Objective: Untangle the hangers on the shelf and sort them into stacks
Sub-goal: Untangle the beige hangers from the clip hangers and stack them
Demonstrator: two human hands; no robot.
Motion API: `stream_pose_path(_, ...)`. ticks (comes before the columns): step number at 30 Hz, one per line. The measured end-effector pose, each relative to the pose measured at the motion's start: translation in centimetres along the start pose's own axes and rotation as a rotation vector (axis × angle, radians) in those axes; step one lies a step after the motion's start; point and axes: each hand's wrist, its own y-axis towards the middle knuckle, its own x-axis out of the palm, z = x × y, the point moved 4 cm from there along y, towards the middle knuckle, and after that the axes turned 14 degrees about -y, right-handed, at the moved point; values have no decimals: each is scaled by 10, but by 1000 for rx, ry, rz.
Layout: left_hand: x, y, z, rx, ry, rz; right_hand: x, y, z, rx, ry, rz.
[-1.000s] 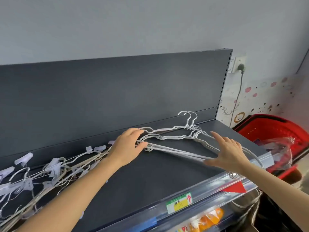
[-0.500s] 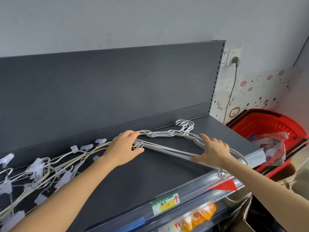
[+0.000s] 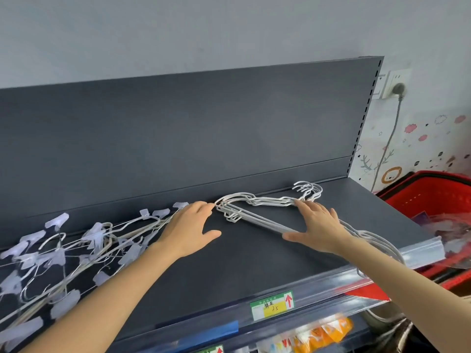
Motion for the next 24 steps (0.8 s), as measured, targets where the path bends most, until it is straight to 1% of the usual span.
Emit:
stream_pose_path(4,-13,-23,-16,-31,12,17,-1,6,-45,-111,43,12)
stream_pose_path(9,-35,-57,-49,-73,-13,57,-1,3,-107,-227,169,-53)
stream_pose_path(16,-72,-117,-115,-162,19,68,-18,2,-203,-379,178,62)
stream_pose_path(21,-96,-163,-174,-247,26,63,-24,-1,-271,-437,232,144)
stream_pose_path(24,-111,-188,-205,-306,22,66,-24,-3,-309,-482,233,166)
